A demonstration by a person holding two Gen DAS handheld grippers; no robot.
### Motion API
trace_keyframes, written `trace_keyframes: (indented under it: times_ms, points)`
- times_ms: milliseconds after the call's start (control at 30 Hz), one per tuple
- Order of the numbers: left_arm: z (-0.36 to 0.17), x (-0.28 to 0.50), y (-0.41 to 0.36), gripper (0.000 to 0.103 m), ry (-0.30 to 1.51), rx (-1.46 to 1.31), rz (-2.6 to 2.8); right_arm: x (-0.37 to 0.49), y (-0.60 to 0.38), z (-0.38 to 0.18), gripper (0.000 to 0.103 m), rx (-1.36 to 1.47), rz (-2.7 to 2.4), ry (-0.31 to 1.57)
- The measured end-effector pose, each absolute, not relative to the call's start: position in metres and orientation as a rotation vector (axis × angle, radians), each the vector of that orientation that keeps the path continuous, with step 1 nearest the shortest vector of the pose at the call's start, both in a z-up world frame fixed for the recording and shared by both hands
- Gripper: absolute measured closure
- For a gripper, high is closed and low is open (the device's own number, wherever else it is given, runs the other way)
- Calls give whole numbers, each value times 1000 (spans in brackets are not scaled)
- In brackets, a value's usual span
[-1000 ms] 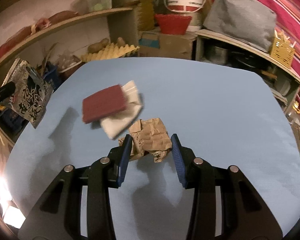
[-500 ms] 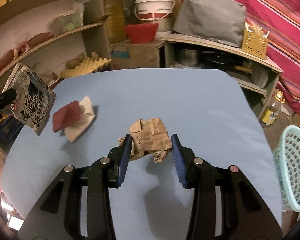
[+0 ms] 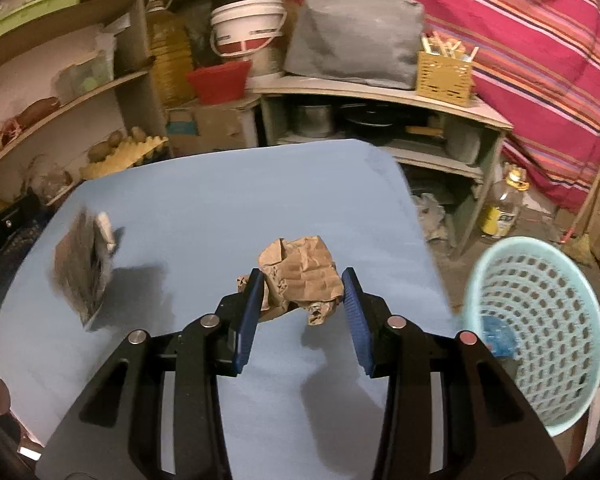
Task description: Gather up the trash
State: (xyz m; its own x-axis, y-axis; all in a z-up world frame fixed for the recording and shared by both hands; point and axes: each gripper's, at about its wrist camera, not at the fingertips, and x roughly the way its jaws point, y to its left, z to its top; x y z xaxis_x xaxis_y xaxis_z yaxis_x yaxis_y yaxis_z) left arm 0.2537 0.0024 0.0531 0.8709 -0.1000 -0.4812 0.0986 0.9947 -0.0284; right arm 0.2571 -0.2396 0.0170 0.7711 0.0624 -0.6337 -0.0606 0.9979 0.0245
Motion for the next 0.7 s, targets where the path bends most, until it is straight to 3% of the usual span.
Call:
trace_keyframes:
  times_ms: [700]
  points:
    - [43,271,-78,94,536,46,-208,221,-395,16,62,131,-122,674]
